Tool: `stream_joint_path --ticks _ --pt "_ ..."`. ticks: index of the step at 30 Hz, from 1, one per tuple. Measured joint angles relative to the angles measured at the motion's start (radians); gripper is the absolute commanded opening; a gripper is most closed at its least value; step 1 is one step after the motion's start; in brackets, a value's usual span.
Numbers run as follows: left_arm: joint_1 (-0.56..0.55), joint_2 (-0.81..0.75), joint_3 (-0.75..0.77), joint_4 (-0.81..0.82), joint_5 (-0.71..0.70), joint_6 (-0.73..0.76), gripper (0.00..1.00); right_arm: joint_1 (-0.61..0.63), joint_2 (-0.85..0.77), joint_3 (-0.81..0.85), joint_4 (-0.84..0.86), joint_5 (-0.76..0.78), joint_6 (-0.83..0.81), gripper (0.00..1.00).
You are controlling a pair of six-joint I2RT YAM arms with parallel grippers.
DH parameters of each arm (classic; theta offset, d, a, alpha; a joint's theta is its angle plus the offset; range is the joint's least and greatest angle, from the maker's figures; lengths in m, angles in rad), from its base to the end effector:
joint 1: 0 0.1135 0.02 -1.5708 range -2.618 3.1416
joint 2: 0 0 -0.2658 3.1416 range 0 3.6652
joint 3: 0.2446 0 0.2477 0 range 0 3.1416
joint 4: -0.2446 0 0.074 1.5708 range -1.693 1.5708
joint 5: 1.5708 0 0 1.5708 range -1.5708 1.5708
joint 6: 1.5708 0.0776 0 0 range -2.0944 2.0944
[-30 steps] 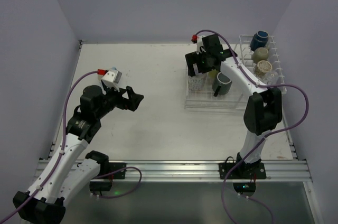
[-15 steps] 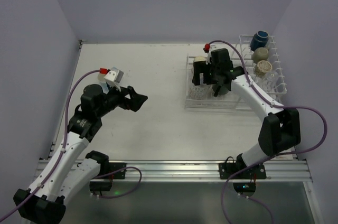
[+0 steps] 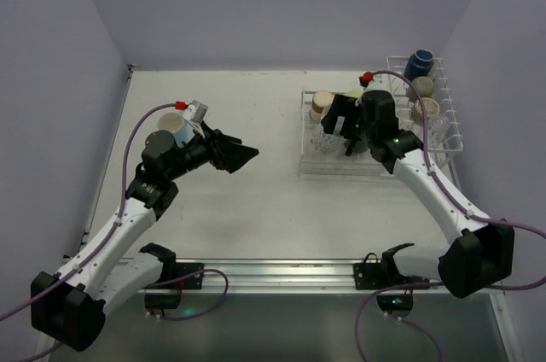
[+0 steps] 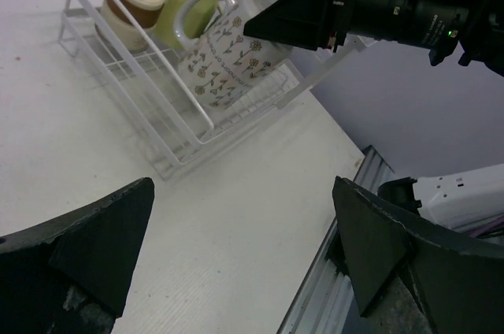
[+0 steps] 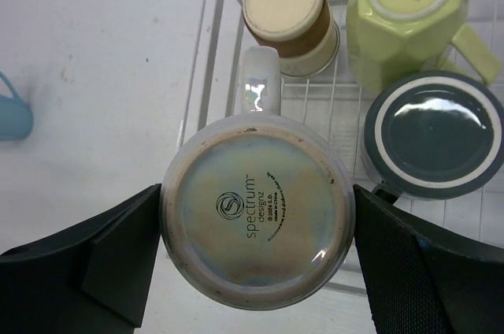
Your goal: Unload the cups from the dish rack
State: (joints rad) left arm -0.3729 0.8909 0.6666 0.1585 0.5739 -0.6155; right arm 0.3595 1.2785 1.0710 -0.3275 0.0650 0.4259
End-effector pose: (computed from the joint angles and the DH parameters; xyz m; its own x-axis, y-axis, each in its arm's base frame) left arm 0.2076 -0.1265 0.3161 -0.5179 -0.3180 -0.7941 0.6264 0.4912 -0.6053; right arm 0.3025 0.1083 0.3000 -0.5580 0.2307 -0.7971 -0.0749 0.9427 0.3253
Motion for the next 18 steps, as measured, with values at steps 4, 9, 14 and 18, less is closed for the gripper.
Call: stream_joint_path --ticks 4,9,14,18 --pt "-0.061 0.064 -0.002 0.101 0.005 -0.054 1.0 0.0 -0.071 0.0 0.03 0.028 0.022 0.46" --pt "-0.143 0.189 -0.002 0.224 -0.004 -0.109 0.98 0.0 -0.127 0.0 0.059 0.034 0.058 0.45" --pt "-0.192 0.288 -0.003 0.319 -0.053 -0.151 0.96 -0.001 -0.156 -0.006 0.08 0.006 0.139 0.44" --pt "-0.195 0.342 0.003 0.44 -0.084 -0.178 0.96 -0.001 -0.176 -0.006 0.116 -0.04 0.208 0.44"
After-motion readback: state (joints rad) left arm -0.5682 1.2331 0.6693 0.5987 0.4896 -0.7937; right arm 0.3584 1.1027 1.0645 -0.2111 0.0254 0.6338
